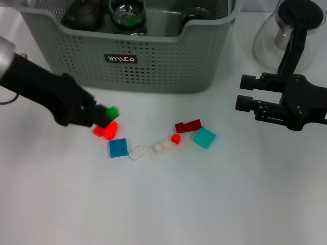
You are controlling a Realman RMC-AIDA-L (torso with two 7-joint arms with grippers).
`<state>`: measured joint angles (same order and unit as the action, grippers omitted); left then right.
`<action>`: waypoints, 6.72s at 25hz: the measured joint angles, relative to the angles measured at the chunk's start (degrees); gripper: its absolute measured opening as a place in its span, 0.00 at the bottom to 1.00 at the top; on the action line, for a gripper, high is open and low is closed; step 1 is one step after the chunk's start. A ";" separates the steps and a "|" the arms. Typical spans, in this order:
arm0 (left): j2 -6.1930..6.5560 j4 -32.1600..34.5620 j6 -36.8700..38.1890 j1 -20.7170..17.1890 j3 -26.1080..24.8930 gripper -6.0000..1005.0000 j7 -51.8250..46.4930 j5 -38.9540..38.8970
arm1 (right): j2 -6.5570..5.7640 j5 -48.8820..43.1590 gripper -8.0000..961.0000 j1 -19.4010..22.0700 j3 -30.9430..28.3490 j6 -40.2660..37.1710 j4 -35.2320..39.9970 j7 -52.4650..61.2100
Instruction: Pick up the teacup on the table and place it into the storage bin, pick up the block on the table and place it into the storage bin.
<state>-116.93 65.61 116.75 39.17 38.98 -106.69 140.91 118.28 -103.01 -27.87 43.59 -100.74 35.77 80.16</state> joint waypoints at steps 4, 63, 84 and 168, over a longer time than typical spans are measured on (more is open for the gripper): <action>7.63 -18.98 1.11 0.58 -2.17 0.19 3.90 -16.87 | 0.01 -0.01 0.64 0.02 0.00 -0.05 0.00 0.00; 0.72 -1.93 -32.63 -6.27 3.30 0.63 -14.37 -50.75 | 0.28 0.07 0.64 -0.43 0.00 0.21 -0.09 -0.01; 1.19 -6.70 -7.28 -8.14 5.80 0.62 -0.14 -10.44 | 0.25 0.19 0.64 -0.18 -0.09 -0.08 -0.09 -0.01; -7.00 2.29 -31.98 -3.72 41.61 0.35 -21.55 22.83 | 0.38 -0.18 0.64 0.11 -0.53 -0.07 -0.09 -0.01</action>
<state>-123.92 67.90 84.77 35.45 80.59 -128.23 163.74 118.66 -103.19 -27.76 43.07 -100.81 35.68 80.15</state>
